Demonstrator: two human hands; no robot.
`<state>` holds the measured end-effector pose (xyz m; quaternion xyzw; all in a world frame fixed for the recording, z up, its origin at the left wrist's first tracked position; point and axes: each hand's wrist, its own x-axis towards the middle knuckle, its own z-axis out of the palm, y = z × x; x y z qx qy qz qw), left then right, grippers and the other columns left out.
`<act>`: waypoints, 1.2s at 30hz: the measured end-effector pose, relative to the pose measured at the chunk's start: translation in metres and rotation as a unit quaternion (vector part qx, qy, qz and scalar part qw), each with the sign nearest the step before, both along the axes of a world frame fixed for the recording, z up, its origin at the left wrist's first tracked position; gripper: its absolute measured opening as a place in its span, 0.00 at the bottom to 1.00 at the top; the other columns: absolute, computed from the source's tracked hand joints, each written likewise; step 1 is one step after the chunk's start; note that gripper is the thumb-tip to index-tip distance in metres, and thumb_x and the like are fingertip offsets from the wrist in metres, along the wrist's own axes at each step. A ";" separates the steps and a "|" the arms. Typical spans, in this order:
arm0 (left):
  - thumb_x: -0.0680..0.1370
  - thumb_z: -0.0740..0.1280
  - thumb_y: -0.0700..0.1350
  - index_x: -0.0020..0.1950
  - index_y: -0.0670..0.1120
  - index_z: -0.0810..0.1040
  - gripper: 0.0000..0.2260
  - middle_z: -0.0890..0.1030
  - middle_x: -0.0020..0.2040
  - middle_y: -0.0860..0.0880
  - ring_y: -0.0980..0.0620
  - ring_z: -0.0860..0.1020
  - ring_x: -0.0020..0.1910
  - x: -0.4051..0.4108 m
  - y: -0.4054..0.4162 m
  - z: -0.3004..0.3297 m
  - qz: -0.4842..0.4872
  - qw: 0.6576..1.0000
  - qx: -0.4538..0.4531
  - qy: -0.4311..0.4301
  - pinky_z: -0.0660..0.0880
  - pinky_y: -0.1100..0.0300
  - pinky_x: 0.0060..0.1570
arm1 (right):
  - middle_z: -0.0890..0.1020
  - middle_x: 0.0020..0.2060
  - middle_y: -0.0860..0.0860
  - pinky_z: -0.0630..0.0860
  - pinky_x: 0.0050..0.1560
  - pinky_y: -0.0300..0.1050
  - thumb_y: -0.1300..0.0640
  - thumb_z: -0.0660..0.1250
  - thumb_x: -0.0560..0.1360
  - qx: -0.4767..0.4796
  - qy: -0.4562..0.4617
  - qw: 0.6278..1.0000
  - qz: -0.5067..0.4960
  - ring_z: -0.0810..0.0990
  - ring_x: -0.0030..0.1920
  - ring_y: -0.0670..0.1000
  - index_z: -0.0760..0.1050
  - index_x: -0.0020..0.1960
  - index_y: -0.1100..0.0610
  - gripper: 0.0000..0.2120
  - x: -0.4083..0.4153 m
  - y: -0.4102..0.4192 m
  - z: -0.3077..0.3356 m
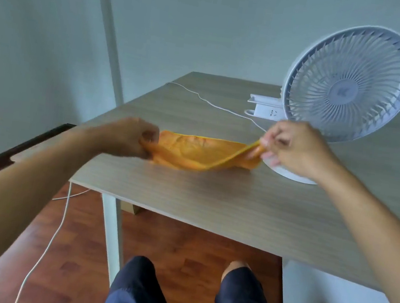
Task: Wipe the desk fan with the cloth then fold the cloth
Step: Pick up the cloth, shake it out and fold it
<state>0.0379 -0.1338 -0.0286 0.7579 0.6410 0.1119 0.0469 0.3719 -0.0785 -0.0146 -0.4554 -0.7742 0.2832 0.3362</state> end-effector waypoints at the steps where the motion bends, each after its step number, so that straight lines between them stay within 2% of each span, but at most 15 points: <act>1: 0.65 0.75 0.49 0.33 0.52 0.72 0.11 0.75 0.32 0.54 0.58 0.73 0.35 0.001 -0.007 -0.007 -0.032 0.998 -0.061 -0.008 0.70 0.55 0.39 | 0.85 0.41 0.58 0.82 0.33 0.48 0.61 0.66 0.77 -0.039 -0.058 0.997 0.027 0.85 0.37 0.52 0.75 0.41 0.58 0.06 0.009 -0.005 -0.007; 3: 0.66 0.73 0.52 0.36 0.49 0.72 0.11 0.76 0.34 0.53 0.60 0.72 0.35 0.002 -0.020 -0.012 -0.070 0.985 -0.158 -0.003 0.72 0.56 0.43 | 0.85 0.41 0.55 0.80 0.32 0.45 0.59 0.66 0.78 -0.102 -0.162 0.978 0.082 0.86 0.37 0.51 0.75 0.43 0.58 0.05 0.025 -0.010 -0.013; 5: 0.70 0.75 0.47 0.37 0.47 0.71 0.12 0.74 0.35 0.54 0.58 0.71 0.36 0.002 -0.030 -0.007 -0.083 0.966 -0.244 -0.018 0.71 0.61 0.42 | 0.85 0.38 0.51 0.78 0.32 0.43 0.57 0.67 0.78 -0.147 -0.231 0.953 0.130 0.86 0.37 0.51 0.75 0.44 0.59 0.06 0.039 -0.014 -0.011; 7: 0.72 0.75 0.42 0.40 0.43 0.73 0.11 0.76 0.36 0.53 0.57 0.73 0.37 0.001 -0.037 0.003 -0.097 0.936 -0.334 -0.058 0.70 0.66 0.41 | 0.84 0.33 0.48 0.76 0.31 0.41 0.57 0.67 0.78 -0.184 -0.255 0.935 0.165 0.85 0.35 0.50 0.75 0.45 0.59 0.06 0.048 -0.016 -0.005; 10: 0.74 0.73 0.39 0.40 0.46 0.79 0.05 0.81 0.38 0.52 0.55 0.78 0.40 -0.009 -0.035 0.014 -0.102 0.906 -0.392 -0.121 0.75 0.61 0.43 | 0.83 0.30 0.49 0.74 0.29 0.41 0.57 0.66 0.78 -0.153 -0.229 0.952 0.136 0.82 0.31 0.49 0.75 0.45 0.58 0.06 0.046 -0.005 -0.006; 13: 0.75 0.70 0.40 0.40 0.44 0.79 0.04 0.79 0.37 0.48 0.51 0.76 0.40 -0.019 -0.021 0.011 -0.066 0.911 -0.344 -0.217 0.76 0.59 0.44 | 0.84 0.32 0.55 0.70 0.28 0.41 0.56 0.66 0.78 -0.074 -0.193 0.977 0.056 0.81 0.31 0.55 0.76 0.43 0.55 0.05 0.033 0.021 -0.018; 15: 0.76 0.67 0.43 0.41 0.39 0.78 0.08 0.78 0.37 0.46 0.51 0.77 0.39 -0.023 -0.006 0.003 -0.020 0.913 -0.295 -0.281 0.76 0.59 0.44 | 0.83 0.32 0.56 0.68 0.29 0.40 0.56 0.65 0.78 -0.043 -0.198 0.979 0.003 0.79 0.29 0.50 0.76 0.41 0.52 0.07 0.023 0.038 -0.026; 18: 0.79 0.65 0.47 0.45 0.36 0.77 0.13 0.80 0.41 0.45 0.53 0.79 0.42 -0.024 0.019 -0.012 0.036 0.918 -0.243 -0.311 0.77 0.54 0.48 | 0.80 0.29 0.48 0.68 0.31 0.38 0.58 0.64 0.78 -0.015 -0.188 0.981 -0.051 0.76 0.27 0.45 0.77 0.41 0.53 0.07 0.012 0.058 -0.037; 22: 0.80 0.65 0.46 0.45 0.42 0.77 0.09 0.83 0.41 0.45 0.50 0.81 0.42 -0.021 0.048 -0.031 0.118 0.913 -0.205 -0.333 0.80 0.53 0.45 | 0.75 0.31 0.42 0.68 0.34 0.37 0.59 0.67 0.77 0.011 -0.170 0.981 -0.089 0.75 0.26 0.40 0.80 0.44 0.58 0.05 0.002 0.082 -0.050; 25: 0.79 0.67 0.46 0.47 0.41 0.77 0.08 0.81 0.39 0.43 0.48 0.79 0.36 -0.012 0.066 -0.046 0.179 0.927 -0.164 -0.286 0.77 0.59 0.32 | 0.78 0.38 0.49 0.73 0.44 0.43 0.61 0.68 0.74 0.028 -0.210 0.971 -0.113 0.80 0.42 0.53 0.80 0.40 0.56 0.05 -0.006 0.091 -0.062; 27: 0.78 0.69 0.45 0.47 0.41 0.75 0.08 0.78 0.35 0.43 0.47 0.75 0.31 -0.006 0.075 -0.054 0.206 0.943 -0.123 -0.231 0.73 0.61 0.28 | 0.80 0.44 0.54 0.77 0.45 0.48 0.64 0.67 0.72 0.042 -0.250 0.958 -0.130 0.80 0.46 0.59 0.81 0.40 0.55 0.06 -0.009 0.093 -0.068; 29: 0.75 0.71 0.49 0.49 0.44 0.75 0.10 0.79 0.39 0.45 0.46 0.76 0.35 0.001 0.080 -0.059 0.225 0.966 -0.066 -0.104 0.72 0.58 0.36 | 0.81 0.46 0.55 0.78 0.46 0.50 0.64 0.68 0.71 0.065 -0.271 0.951 -0.132 0.80 0.45 0.60 0.81 0.43 0.56 0.05 -0.008 0.094 -0.073; 31: 0.73 0.72 0.51 0.51 0.48 0.74 0.13 0.79 0.49 0.46 0.45 0.77 0.48 0.017 0.080 -0.060 0.234 0.972 0.013 0.000 0.71 0.55 0.44 | 0.82 0.45 0.53 0.79 0.47 0.50 0.61 0.71 0.71 0.072 -0.254 0.956 -0.125 0.81 0.45 0.57 0.80 0.42 0.53 0.03 -0.005 0.094 -0.074; 33: 0.74 0.71 0.50 0.50 0.48 0.75 0.10 0.78 0.50 0.47 0.44 0.78 0.51 0.043 0.076 -0.057 0.183 0.979 0.088 0.001 0.71 0.55 0.44 | 0.84 0.42 0.52 0.81 0.45 0.50 0.59 0.73 0.71 0.046 -0.225 0.968 -0.103 0.82 0.38 0.54 0.80 0.39 0.52 0.04 0.000 0.095 -0.070; 36: 0.74 0.70 0.54 0.43 0.51 0.77 0.08 0.78 0.42 0.52 0.49 0.78 0.44 0.097 0.063 -0.056 0.014 0.991 0.119 -0.055 0.75 0.55 0.44 | 0.84 0.44 0.51 0.80 0.35 0.43 0.54 0.72 0.73 -0.009 -0.268 0.961 -0.067 0.82 0.30 0.56 0.82 0.45 0.53 0.03 0.004 0.094 -0.062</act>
